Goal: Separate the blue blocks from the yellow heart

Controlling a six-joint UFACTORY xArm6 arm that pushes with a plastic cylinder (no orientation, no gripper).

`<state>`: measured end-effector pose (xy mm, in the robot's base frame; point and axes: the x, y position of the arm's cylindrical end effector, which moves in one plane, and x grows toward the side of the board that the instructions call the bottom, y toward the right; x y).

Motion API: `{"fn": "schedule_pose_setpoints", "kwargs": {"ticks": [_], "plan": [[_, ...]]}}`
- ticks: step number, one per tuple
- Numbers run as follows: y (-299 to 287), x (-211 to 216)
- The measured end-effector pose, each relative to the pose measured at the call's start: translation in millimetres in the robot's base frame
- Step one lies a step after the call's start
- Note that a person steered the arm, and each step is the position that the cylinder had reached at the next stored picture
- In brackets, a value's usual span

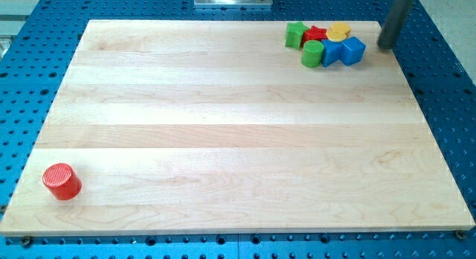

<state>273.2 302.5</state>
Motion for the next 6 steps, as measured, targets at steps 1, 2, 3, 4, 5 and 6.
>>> {"fn": "schedule_pose_setpoints", "kwargs": {"ticks": [1,2,3,4,5,6], "plan": [[-27,6],[-84,6],[-126,13],[-128,25],[-128,37],[-121,43]]}}
